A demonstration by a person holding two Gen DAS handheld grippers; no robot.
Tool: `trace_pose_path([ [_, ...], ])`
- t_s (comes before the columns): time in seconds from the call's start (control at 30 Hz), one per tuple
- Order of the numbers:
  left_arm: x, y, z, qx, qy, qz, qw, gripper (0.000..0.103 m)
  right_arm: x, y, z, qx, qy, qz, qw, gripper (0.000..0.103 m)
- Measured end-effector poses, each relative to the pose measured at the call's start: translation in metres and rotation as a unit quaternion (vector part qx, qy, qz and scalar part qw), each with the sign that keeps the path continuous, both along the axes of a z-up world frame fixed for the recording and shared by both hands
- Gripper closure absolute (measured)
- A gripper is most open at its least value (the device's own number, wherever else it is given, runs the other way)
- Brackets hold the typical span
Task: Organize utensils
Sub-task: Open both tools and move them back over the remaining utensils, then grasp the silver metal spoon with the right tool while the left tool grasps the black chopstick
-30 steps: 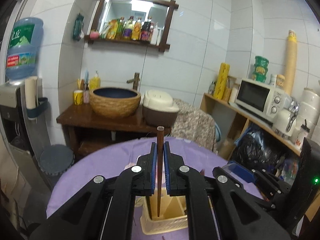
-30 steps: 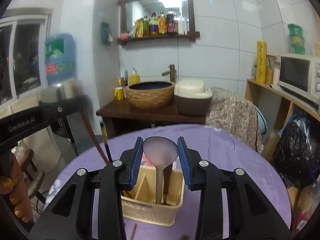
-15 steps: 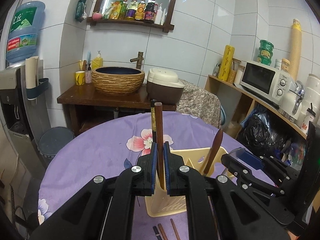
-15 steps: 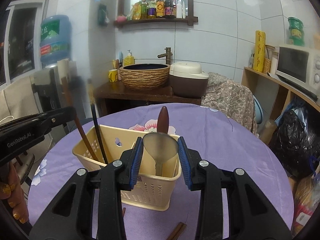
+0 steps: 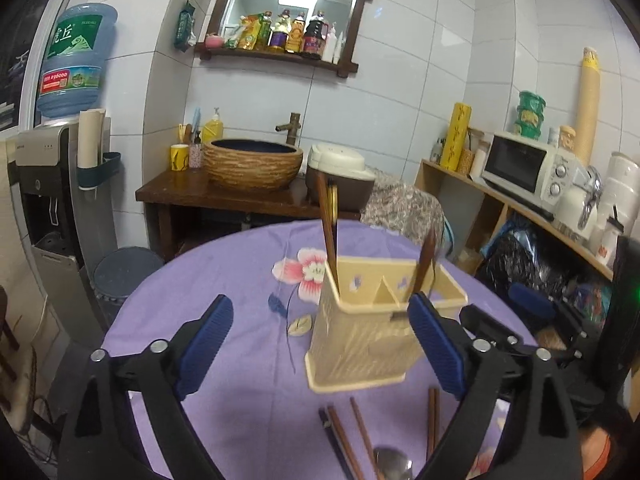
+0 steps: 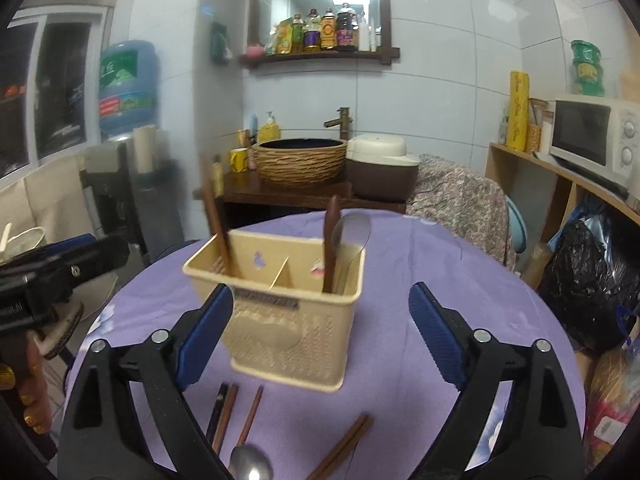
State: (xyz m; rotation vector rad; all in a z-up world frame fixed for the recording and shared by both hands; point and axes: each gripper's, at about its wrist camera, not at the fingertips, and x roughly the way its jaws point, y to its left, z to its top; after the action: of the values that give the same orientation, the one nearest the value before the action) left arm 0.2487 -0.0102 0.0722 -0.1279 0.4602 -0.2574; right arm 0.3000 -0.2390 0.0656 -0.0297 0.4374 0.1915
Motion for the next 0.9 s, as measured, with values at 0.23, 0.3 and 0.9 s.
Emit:
trace_pose_path([
  [0.23, -0.039, 0.009, -0.047, 0.013, 0.035, -0.004, 0.9993, 0.006, -0.039, 0.008, -0.043, 0.002, 0.074, 0.042, 0.996, 0.013],
  [0.3, -0.046, 0.014, -0.064, 0.029, 0.058, 0.008, 0.9978, 0.007, -0.048, 0.008, -0.057, -0.003, 0.092, 0.048, 0.995, 0.013],
  [0.9, -0.071, 0.030, -0.120, 0.038, 0.141, 0.018, 0.9892, 0.022, -0.052, 0.036, -0.129, -0.078, 0.195, 0.116, 0.971, 0.023],
])
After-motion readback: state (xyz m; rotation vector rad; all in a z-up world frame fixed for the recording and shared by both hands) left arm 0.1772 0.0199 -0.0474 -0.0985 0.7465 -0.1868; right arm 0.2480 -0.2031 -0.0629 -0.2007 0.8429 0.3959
